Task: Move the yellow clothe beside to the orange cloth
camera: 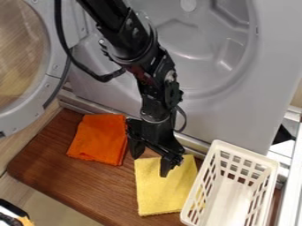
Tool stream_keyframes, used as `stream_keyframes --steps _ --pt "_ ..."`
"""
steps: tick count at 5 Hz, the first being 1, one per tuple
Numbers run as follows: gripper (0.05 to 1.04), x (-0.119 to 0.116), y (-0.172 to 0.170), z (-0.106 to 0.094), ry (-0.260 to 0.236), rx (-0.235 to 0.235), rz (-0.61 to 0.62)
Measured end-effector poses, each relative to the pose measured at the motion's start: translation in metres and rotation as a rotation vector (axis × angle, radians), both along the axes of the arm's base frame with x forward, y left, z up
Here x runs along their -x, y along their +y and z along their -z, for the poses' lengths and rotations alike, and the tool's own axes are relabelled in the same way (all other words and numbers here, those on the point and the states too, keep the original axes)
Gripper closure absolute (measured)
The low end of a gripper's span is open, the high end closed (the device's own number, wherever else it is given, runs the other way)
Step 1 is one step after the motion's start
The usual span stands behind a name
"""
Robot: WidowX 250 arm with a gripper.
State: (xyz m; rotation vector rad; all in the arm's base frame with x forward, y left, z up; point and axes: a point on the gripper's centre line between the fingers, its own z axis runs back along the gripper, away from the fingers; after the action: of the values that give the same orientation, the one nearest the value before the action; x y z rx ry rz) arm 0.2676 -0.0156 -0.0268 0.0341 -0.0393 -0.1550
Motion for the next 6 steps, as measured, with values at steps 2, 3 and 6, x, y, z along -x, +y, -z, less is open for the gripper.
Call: stream_keyframes --steps 2,3,6 --pt "0.083 0.0 -0.011 0.019 -0.042 0.003 0.025" --pt "0.083 -0.004 -0.022 0.028 -0.081 0.005 0.048" --pt "0.083 -0.004 -0.031 0.053 -0.149 0.027 0.06"
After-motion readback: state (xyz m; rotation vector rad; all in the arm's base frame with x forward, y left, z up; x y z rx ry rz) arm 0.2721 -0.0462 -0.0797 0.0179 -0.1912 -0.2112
